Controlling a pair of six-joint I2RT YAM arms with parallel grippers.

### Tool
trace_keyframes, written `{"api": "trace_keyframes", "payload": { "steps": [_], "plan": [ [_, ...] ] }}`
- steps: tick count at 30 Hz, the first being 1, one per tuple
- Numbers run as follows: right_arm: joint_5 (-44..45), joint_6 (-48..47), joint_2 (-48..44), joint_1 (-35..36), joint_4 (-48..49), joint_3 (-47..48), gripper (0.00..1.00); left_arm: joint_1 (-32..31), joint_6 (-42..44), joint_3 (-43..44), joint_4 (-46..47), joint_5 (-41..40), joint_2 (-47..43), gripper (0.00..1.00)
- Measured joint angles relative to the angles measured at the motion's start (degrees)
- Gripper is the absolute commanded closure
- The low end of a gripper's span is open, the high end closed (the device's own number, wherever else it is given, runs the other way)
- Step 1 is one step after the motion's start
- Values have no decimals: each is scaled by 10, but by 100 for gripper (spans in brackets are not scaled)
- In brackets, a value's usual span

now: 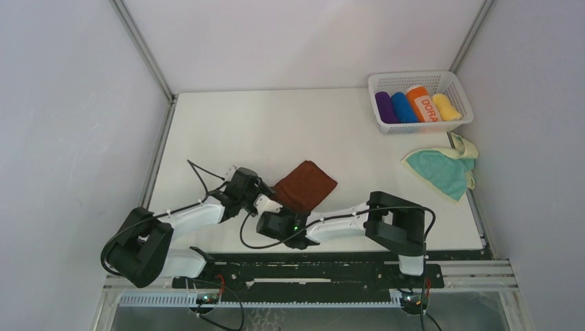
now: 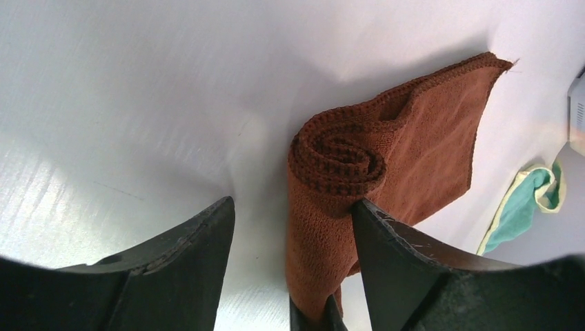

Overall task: Roll the towels
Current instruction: Roll the towel at the center of the board.

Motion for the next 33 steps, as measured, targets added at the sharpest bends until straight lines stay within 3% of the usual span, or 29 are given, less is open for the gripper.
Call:
{"api": "trace_keyframes", "payload": {
  "steps": [5,9,15,21,26,33],
  "plan": [
    [-99,3,-42,-41,6,-22,92,-1,0,7,-6,0,-1,16],
    [-259,12,-89,-110,27,-54,98,-2,0,3,-24,-3,-25,11],
    [-536,65,-113,-231,103,-106,100,-2,6,-39,-82,-29,-152,7],
    [-754,162,-92,-306,219,-163,100,-2,24,-85,-66,-34,-276,6],
    [-875,266,-39,-354,352,-210,97,-3,26,-123,-25,-9,-297,8],
    [-953,389,24,-393,518,-254,96,-19,26,-123,26,25,-226,14]
  ]
}}
